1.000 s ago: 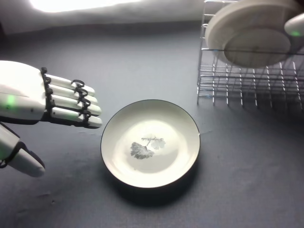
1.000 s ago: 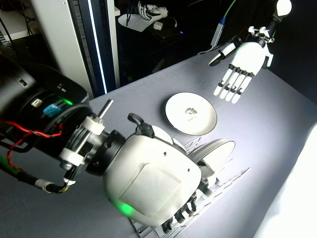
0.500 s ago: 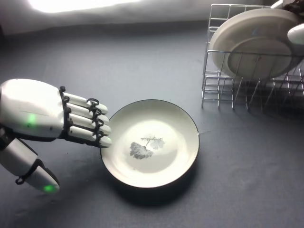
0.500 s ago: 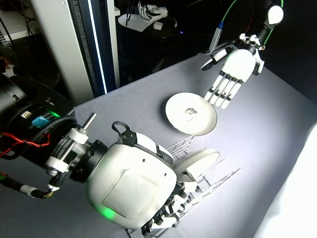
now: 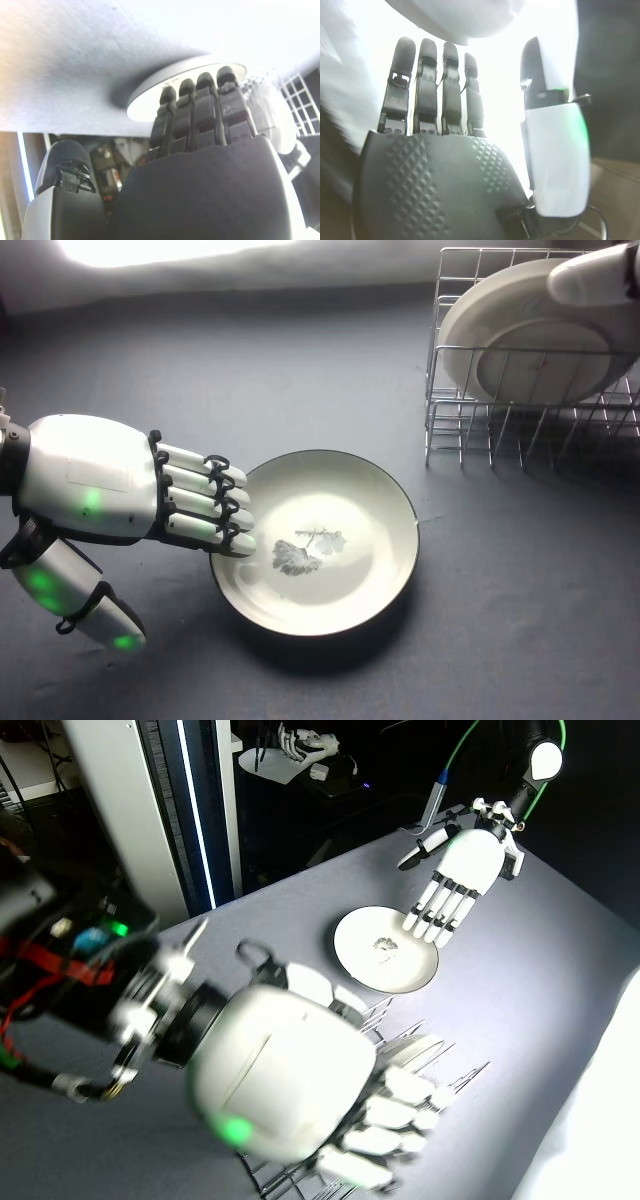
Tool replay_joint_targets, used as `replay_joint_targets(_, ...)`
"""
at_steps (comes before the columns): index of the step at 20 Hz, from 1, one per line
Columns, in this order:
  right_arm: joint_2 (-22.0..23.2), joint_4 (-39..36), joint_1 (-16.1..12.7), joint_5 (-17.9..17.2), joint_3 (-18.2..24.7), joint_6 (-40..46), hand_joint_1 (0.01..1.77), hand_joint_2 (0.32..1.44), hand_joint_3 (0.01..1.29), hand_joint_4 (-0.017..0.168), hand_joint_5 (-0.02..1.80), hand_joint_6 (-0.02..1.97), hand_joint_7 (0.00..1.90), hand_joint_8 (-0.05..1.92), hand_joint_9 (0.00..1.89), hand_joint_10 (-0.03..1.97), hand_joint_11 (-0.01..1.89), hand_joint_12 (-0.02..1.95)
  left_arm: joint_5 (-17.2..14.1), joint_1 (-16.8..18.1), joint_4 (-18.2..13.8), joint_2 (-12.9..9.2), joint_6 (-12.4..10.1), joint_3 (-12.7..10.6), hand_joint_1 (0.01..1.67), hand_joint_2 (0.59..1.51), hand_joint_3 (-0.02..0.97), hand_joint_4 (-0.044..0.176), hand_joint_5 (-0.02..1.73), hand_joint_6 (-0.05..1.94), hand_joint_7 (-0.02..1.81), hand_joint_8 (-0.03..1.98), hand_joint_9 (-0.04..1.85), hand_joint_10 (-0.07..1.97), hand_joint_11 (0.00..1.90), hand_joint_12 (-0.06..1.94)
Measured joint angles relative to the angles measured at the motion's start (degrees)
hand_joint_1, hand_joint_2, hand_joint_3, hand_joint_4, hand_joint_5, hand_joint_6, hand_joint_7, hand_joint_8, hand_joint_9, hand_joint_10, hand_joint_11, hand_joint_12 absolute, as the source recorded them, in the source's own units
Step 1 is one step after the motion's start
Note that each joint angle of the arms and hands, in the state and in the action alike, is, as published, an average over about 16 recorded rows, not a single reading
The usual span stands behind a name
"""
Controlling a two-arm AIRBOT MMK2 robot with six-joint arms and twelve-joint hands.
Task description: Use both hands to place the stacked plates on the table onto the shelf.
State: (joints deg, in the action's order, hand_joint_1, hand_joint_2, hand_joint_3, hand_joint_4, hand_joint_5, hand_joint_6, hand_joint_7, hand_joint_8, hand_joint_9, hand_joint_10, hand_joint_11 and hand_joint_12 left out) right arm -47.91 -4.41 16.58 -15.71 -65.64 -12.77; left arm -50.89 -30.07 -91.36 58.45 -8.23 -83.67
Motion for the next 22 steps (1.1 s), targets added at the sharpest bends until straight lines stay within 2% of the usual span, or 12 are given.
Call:
replay_joint_targets(4, -0.03, -8.54, -1.46, -1.83, 1.64, 0.0, 0.77, 0.95, 0.01, -0.003, 0.13, 0.05, 0.14, 0.0, 0.1, 0.06, 0.02, 0.33, 0.23, -0.21, 0.02, 0.28, 0.25, 0.11, 0.02, 1.13, -0.003, 0.0, 0.08, 0.02, 0.07, 0.0, 0.04, 0.01, 0.02, 0.0)
replay_joint_targets(8, -0.09, -19.16, -1.33, -5.05, 2.94, 0.01, 0.68, 0.85, 0.01, -0.003, 0.03, 0.03, 0.03, 0.0, 0.03, 0.01, 0.02, 0.04, 0.28, -0.66, 0.12, 0.38, 0.44, 0.2, 0.02, 1.133, -0.003, 0.0, 0.07, 0.02, 0.05, 0.0, 0.03, 0.01, 0.02, -0.01)
replay_joint_targets(14, -0.06, -36.14, 1.07, -12.11, 3.78, 0.02, 0.66, 0.73, 0.01, 0.0, 0.02, 0.03, 0.02, 0.0, 0.02, 0.01, 0.02, 0.01, 0.34, -2.4, 0.49, 0.4, 0.58, 0.36, 0.02, 1.139, -0.002, -0.003, 0.04, 0.01, 0.03, 0.0, 0.02, 0.0, 0.02, -0.02)
replay_joint_targets(22, -0.42, -51.43, 4.19, -20.07, 4.01, 0.05, 0.66, 0.71, 0.01, 0.003, 0.01, 0.03, 0.02, 0.0, 0.02, 0.01, 0.02, 0.01, 0.29, -5.91, 1.56, 0.59, -0.12, 0.59, 0.02, 1.145, -0.002, -0.009, 0.0, -0.01, 0.01, 0.0, 0.02, -0.01, 0.01, -0.03)
